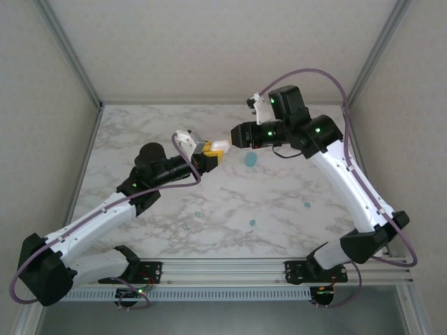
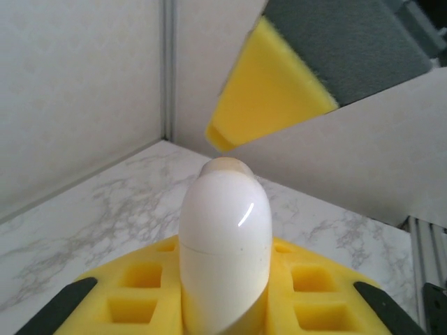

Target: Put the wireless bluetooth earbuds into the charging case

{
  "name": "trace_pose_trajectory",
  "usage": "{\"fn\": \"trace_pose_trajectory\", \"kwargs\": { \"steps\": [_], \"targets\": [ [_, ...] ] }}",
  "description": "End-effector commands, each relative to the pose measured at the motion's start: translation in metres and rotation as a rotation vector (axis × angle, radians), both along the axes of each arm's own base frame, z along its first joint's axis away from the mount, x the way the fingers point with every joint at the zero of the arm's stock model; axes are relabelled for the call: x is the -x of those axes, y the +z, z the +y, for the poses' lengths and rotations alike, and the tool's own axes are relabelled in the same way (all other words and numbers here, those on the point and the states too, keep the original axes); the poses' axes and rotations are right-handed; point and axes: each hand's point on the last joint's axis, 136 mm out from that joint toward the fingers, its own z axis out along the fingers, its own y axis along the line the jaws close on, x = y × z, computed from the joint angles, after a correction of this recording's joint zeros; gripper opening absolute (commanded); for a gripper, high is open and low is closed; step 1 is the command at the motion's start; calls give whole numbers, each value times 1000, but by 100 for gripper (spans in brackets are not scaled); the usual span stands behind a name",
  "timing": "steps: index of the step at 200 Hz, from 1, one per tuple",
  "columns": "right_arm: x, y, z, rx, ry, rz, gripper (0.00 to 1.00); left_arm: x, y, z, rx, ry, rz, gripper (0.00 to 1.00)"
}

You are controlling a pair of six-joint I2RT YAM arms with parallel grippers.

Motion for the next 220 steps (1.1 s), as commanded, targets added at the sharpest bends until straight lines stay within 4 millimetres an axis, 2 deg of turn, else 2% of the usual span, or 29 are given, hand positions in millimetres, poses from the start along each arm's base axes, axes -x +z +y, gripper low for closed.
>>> {"fn": "trace_pose_trajectory", "kwargs": {
  "steps": [1, 24, 65, 81, 97, 115, 143, 195, 220],
  "targets": [
    [-23, -5, -40, 64, -229, -76, 50, -25, -28, 13, -68, 150, 126, 14],
    [-26, -43, -56, 66, -307, 7, 51, -45, -81, 35, -129, 287, 354, 15],
    [-18, -120, -51, 82, -305, 213, 50, -66, -182, 74, -199, 453, 791, 15],
    [-16, -144, -48, 103, -300, 282, 50, -69, -211, 78, -206, 459, 908, 14],
    [-15, -160, -45, 120, -294, 323, 49, -69, -236, 80, -230, 468, 1020, 13],
    [-16, -170, -46, 136, -298, 343, 49, -74, -255, 80, -263, 478, 1095, 13],
    [-16, -178, -47, 153, -306, 352, 49, -82, -270, 79, -277, 481, 1164, 13],
    [-17, -188, -49, 175, -310, 365, 50, -96, -288, 87, -242, 509, 1236, 16],
    [-19, -192, -49, 194, -310, 367, 50, -99, -295, 95, -232, 539, 1261, 23]
  ]
}}
